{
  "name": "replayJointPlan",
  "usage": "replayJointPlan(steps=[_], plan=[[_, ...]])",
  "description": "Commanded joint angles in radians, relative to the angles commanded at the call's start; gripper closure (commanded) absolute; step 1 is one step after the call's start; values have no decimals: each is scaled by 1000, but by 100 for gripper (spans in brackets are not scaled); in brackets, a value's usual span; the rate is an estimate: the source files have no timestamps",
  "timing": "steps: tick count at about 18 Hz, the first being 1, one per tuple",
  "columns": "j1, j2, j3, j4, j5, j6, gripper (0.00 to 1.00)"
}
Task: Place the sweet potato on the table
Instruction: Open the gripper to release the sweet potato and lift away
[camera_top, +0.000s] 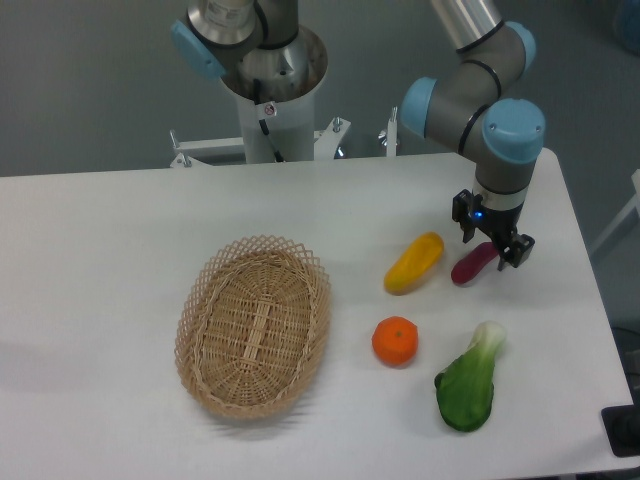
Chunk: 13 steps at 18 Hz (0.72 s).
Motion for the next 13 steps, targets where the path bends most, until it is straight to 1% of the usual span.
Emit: replayJointPlan(steps=[2, 5, 7, 9, 11, 13], plan=[[-5, 11, 14, -2, 0, -107, 0], [-17, 25, 43, -2, -5, -206, 0], [-35, 32, 83, -3, -76, -297, 0], [-37, 61, 107, -6, -133, -373, 0], [-35, 80, 147, -17, -141, -395, 0], [-25, 94, 176, -31, -137, -384, 0]])
